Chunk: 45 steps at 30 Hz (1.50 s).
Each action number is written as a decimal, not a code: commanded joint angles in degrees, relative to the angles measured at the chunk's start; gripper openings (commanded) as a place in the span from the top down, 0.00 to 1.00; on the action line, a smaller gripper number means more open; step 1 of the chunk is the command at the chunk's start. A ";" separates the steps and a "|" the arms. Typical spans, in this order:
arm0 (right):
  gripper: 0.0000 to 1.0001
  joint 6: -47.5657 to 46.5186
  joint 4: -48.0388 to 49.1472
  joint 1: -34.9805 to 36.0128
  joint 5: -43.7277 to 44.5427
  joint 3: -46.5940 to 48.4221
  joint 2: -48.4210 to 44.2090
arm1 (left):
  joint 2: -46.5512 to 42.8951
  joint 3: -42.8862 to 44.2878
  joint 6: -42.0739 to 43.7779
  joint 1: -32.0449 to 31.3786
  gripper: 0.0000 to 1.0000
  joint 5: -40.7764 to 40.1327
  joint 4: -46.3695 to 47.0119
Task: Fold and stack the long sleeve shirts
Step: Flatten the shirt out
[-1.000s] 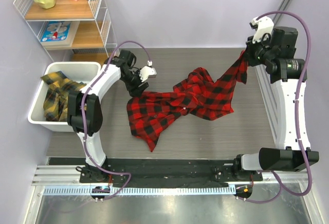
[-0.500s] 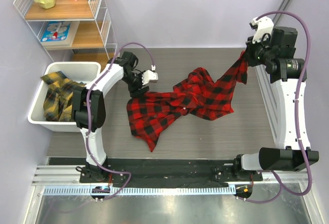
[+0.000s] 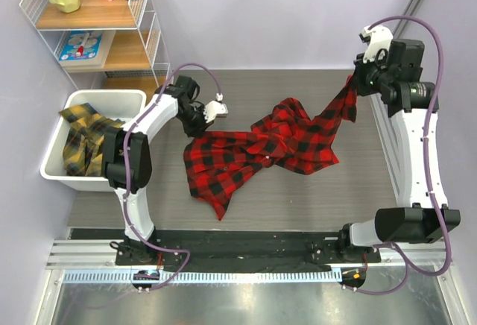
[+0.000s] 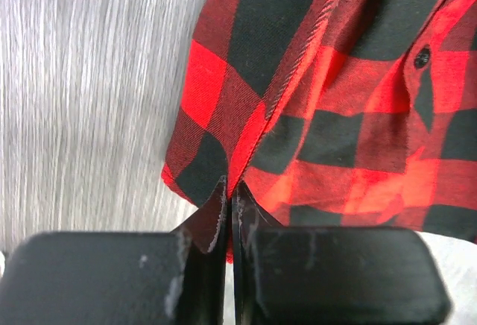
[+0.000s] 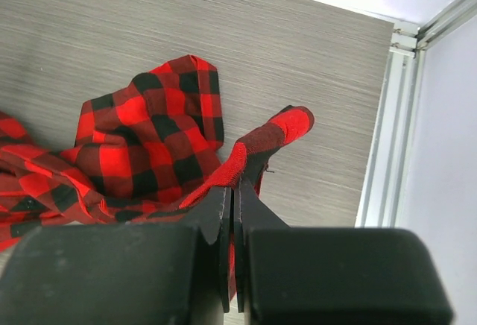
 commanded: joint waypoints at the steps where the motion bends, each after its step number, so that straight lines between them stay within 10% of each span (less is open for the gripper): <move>1: 0.99 1.57 4.32 0.25 0.88 1.58 2.08 | -4.51 -0.41 -7.75 0.41 1.00 -1.98 -0.54; 13: 0.99 6.93 10.48 -5.11 7.23 16.09 -1.25 | -15.40 11.81 -29.66 1.91 1.00 -0.68 -4.29; 20: 0.99 5.96 3.98 -2.13 -10.52 6.44 -6.34 | -20.77 4.62 -28.51 0.76 1.00 -2.52 -5.98; 29: 0.99 1.74 1.42 12.47 -7.64 -4.74 -9.17 | -25.25 -5.93 -25.52 0.76 1.00 -0.76 -3.97; 45: 0.99 1.21 9.69 16.95 -1.14 0.79 14.37 | -16.38 -1.47 -26.40 2.08 1.00 -3.05 -3.35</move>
